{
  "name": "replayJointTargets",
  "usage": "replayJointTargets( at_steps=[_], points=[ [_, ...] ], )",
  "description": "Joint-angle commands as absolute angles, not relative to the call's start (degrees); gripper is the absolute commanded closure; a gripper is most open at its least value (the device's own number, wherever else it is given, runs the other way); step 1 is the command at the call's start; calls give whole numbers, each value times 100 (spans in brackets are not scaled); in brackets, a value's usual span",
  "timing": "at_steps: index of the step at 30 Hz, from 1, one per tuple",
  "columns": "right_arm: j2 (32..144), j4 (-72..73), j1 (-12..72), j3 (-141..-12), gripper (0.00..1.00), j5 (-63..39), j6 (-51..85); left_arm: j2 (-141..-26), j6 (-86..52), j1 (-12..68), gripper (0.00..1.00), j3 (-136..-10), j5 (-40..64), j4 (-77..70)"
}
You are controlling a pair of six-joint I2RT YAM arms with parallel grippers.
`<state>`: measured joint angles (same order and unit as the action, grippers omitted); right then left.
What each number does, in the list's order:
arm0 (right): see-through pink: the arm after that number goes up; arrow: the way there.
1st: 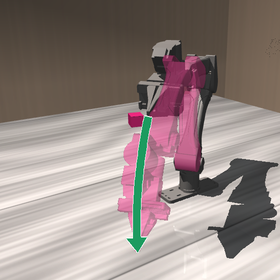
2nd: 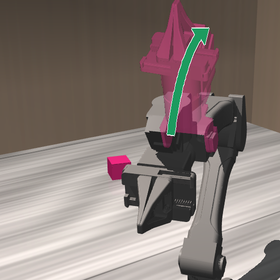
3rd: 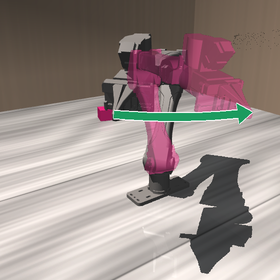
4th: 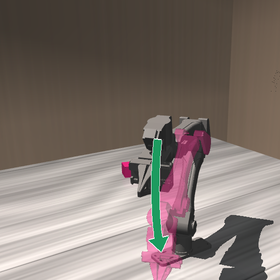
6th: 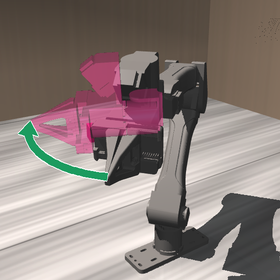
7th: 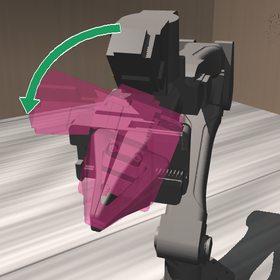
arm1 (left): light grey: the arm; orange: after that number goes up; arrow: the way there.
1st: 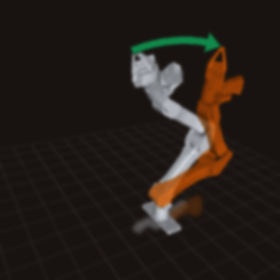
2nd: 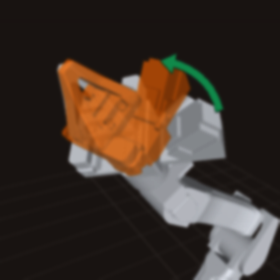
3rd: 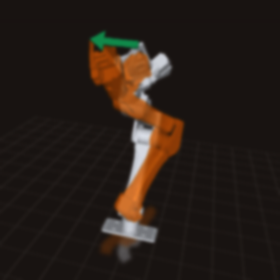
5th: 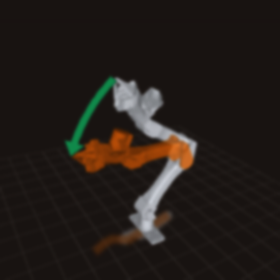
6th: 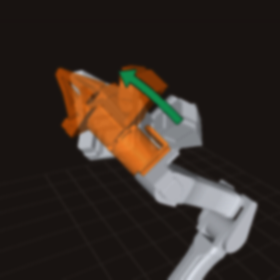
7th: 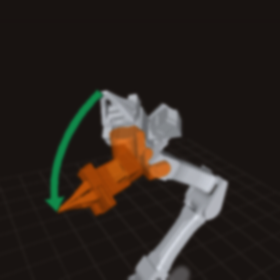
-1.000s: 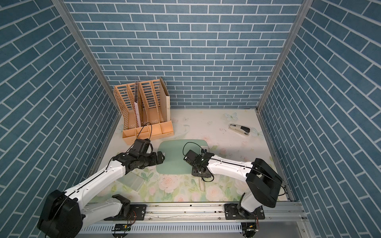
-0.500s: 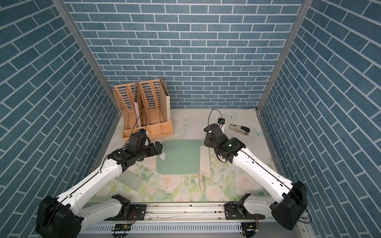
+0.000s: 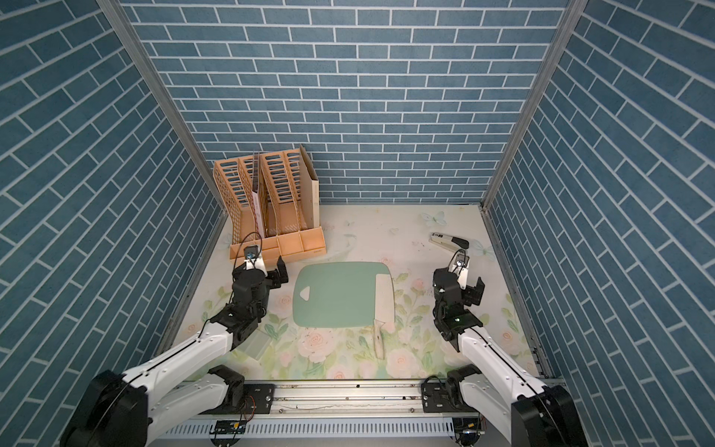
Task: Align the knife with the edge of the cutting board
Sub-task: Reset both arms
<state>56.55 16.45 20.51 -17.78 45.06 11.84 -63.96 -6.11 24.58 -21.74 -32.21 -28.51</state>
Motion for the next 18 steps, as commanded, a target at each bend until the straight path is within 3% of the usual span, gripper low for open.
replayJointTargets(
  at_steps=[1,4,7,8,10,12,14,16,18],
  points=[
    [6169,4153,1925,-1126,0,4863,575,-7249,561,2357,0,-1924,-3915,-5012],
    [6956,5501,1526,-939,0,4543,714,-8032,748,2018,0,-1638,-3454,-6252],
    [7846,7090,1353,-993,0,4008,4,-8666,846,1550,0,-1447,-3168,-7365],
    [8171,7564,1258,-1005,0,3729,-172,-8575,432,1280,1,-1561,-3017,-6878],
    [8442,7306,1047,-1235,0,3220,-61,-8485,-8,648,6,-1171,-1824,-7408],
    [8530,7455,698,-1146,2,1771,-162,-8873,55,346,2,-449,-803,-9182],
    [8927,8606,416,-762,0,773,-188,-8621,268,450,2,-533,-556,-8510],
    [8789,7981,336,-901,2,741,-89,-8783,231,466,0,-916,-817,-8047],
    [8738,7449,255,-1145,2,770,19,-8790,-59,147,0,-1145,-452,-7669]
  ],
)
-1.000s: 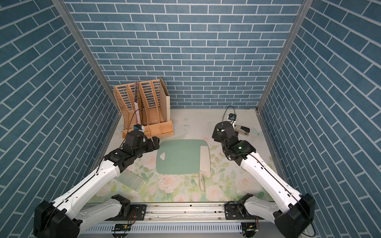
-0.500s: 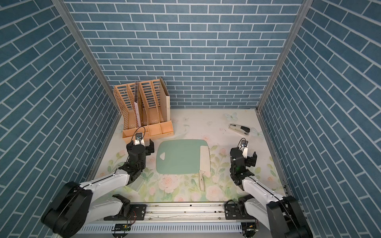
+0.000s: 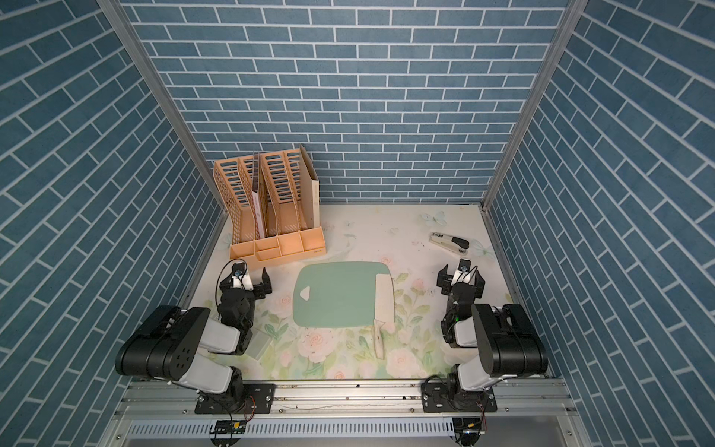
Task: Align the knife with the edge of the cutting board
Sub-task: Reset both arms
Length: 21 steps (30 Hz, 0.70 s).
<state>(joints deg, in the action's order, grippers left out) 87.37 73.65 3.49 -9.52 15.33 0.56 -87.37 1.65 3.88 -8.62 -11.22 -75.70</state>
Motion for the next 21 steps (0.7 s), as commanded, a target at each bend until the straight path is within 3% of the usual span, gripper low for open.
replayJointTargets(
  at_steps=[1,21],
  points=[
    [8838,7841,237,-1071,1,688,5,-8738,-80,139,0,-1176,-484,-7466],
    [8778,7548,255,-1151,0,501,-88,-8742,-62,158,0,-1147,-510,-7577]
  ],
)
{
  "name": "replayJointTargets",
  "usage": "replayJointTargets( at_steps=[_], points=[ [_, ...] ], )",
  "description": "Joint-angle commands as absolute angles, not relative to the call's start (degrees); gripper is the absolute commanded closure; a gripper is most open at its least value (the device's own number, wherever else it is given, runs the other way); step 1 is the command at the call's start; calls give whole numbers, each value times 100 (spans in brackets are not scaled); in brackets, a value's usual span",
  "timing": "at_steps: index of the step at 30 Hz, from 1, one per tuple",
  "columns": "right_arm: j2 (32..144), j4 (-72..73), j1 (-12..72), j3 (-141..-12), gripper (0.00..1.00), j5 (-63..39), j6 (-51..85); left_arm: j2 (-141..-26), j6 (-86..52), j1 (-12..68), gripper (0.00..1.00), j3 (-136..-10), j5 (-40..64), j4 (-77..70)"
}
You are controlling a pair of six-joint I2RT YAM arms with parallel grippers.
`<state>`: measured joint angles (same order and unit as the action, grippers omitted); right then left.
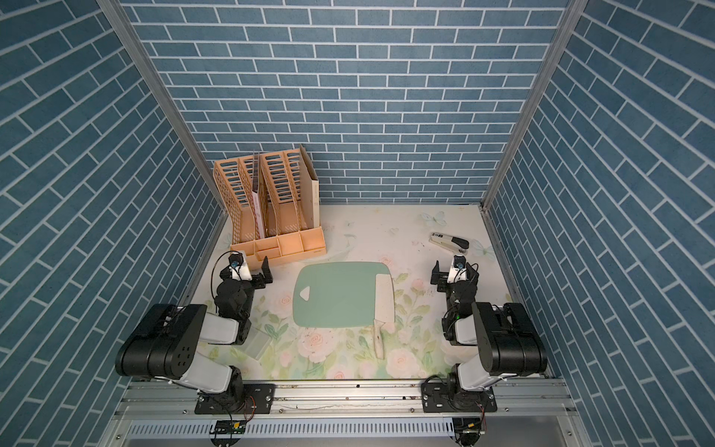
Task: Align the knife with the edge of the cutting board
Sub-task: Reset both arms
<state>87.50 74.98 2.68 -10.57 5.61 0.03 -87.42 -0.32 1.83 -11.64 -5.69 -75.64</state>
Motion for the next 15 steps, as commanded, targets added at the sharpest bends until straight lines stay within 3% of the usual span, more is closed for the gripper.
replayJointTargets(
  at_steps=[1,15],
  points=[
    [8779,7545,257,-1151,0,495,-90,-8748,-66,158,0,-1151,-510,-7585],
    [8778,7513,272,-1174,0,501,-114,-8745,-62,158,0,-1149,-510,-7577]
  ],
)
